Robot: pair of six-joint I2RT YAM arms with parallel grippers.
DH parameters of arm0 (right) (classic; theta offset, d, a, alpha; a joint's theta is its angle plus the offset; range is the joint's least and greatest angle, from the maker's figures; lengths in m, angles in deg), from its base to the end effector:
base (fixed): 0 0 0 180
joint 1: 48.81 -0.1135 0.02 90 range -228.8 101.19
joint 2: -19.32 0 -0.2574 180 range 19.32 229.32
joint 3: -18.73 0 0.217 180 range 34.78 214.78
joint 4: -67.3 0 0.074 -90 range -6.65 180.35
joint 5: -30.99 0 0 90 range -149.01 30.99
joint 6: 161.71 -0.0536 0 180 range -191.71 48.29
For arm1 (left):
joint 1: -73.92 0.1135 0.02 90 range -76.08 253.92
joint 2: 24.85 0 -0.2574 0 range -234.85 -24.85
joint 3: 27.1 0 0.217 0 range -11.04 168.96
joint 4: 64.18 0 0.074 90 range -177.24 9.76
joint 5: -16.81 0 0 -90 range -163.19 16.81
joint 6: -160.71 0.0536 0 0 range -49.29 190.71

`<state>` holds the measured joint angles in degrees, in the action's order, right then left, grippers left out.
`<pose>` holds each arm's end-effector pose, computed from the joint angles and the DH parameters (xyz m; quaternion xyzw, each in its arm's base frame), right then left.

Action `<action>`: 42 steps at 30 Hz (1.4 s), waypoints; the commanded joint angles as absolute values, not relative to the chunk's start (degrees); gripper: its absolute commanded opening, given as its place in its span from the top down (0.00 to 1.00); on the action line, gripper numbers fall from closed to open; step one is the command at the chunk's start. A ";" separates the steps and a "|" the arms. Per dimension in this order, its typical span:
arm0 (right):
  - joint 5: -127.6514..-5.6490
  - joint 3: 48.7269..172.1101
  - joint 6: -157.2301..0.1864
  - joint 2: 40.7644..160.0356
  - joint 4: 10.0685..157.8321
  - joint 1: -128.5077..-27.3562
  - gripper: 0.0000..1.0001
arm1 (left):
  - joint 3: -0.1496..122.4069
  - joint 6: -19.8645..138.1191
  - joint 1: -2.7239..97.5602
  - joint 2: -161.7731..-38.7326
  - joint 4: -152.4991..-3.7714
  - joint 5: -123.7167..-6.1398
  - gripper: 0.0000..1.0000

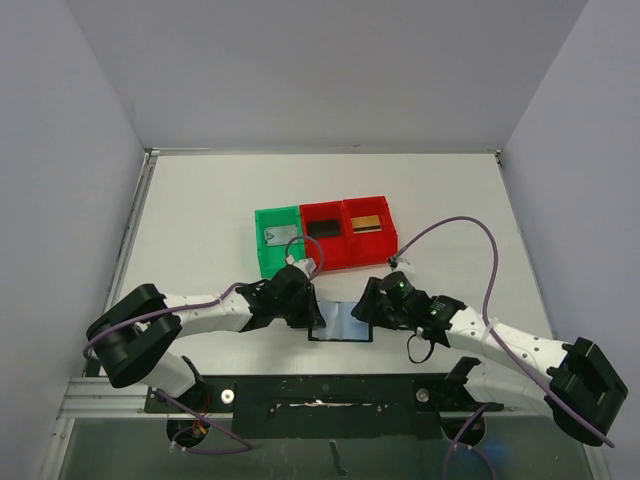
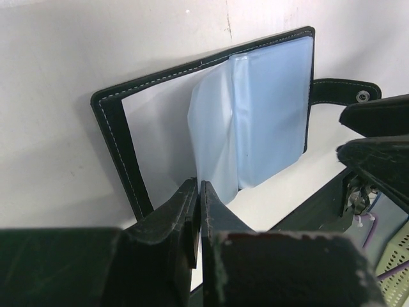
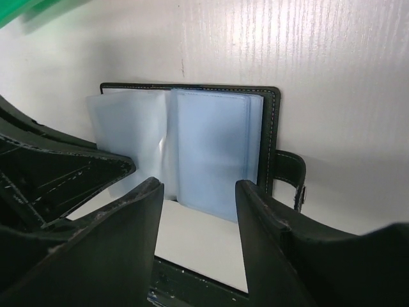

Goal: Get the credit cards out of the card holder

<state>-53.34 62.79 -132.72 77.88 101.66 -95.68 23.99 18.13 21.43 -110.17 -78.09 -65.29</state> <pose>0.1267 0.1275 0.1829 0.1323 0.9258 0.2564 0.2440 0.1544 -0.2133 0.1533 0.0239 0.9318 -0.3220 0.1657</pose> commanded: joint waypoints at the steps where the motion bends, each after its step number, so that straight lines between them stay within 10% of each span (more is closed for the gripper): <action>1: -55.58 61.65 -132.63 81.94 97.44 -95.35 0.51 | 26.40 19.07 21.10 -109.31 -78.20 -66.01 0.97; 29: -69.06 58.06 -136.31 93.11 70.22 -95.53 0.54 | 26.16 19.99 20.27 -109.82 -79.45 -66.61 1.00; 42: -56.44 64.62 -133.01 87.01 92.05 -95.20 0.45 | 28.28 21.24 20.26 -105.75 -86.22 -70.72 1.00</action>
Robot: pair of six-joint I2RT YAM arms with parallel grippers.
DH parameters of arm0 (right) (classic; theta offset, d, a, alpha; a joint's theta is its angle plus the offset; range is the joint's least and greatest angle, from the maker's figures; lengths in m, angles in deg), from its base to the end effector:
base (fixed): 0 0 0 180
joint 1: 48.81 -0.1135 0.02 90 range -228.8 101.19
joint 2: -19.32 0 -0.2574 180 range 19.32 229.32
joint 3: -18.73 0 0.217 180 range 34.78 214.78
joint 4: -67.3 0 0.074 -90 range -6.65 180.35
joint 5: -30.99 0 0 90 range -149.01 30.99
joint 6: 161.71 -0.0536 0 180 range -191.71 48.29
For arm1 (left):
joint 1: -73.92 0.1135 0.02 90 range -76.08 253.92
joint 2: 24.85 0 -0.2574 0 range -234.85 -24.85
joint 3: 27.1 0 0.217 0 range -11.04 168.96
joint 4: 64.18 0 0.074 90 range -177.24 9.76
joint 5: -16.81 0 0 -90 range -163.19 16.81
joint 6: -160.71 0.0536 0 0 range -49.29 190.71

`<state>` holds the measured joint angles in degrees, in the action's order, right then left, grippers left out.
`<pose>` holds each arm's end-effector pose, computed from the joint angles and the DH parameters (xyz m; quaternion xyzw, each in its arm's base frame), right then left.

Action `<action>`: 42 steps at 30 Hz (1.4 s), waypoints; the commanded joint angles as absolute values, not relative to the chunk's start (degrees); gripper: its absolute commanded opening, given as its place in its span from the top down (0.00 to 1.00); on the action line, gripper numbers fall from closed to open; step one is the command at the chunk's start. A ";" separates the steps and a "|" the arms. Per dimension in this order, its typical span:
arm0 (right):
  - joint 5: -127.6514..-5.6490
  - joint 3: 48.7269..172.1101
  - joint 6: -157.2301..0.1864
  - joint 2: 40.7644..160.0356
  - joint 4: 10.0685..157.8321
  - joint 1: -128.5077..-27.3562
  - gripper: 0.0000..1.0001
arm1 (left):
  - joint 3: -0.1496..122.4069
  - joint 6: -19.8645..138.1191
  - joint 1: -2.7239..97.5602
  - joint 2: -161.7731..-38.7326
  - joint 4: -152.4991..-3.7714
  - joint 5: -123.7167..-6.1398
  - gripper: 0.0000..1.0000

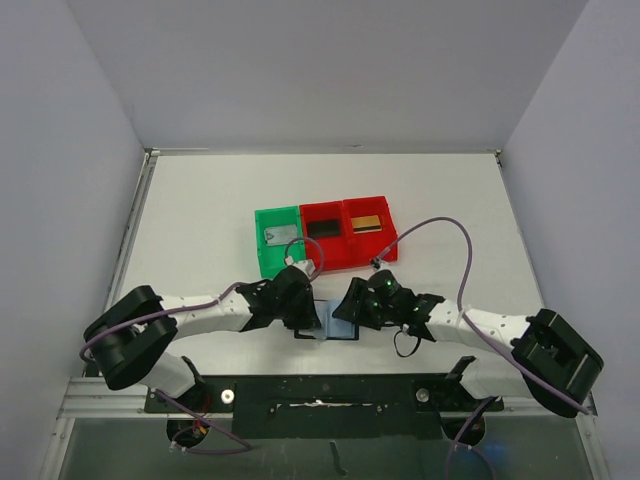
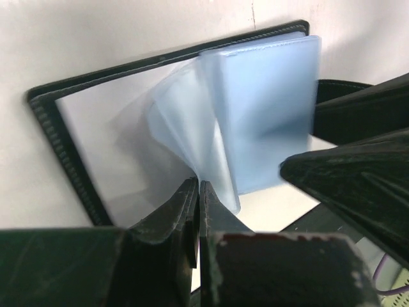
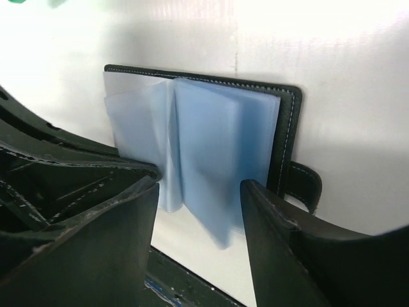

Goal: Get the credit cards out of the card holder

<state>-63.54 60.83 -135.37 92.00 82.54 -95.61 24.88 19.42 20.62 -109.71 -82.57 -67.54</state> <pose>0.1468 0.1625 0.1574 0.1210 0.9180 0.3296 0.1842 0.1505 -0.2107 0.1527 0.0329 0.9418 -0.2905 0.1658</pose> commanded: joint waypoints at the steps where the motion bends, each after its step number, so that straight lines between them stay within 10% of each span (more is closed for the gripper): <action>1: -54.80 65.56 -132.09 85.57 94.46 -95.25 0.43 | 28.33 21.37 20.27 -104.72 -87.33 -71.63 0.99; 18: -34.98 78.67 -107.15 71.24 106.60 -84.36 0.02 | 34.36 25.85 24.88 -83.40 -110.07 -92.84 0.26; 32: -34.60 91.98 -94.22 67.52 106.70 -82.93 0.02 | 52.74 43.76 56.06 -75.90 -123.38 -94.88 0.10; 42: -31.32 96.43 -93.43 64.43 107.88 -82.99 0.02 | 58.36 42.19 58.99 -72.33 -125.55 -96.74 0.10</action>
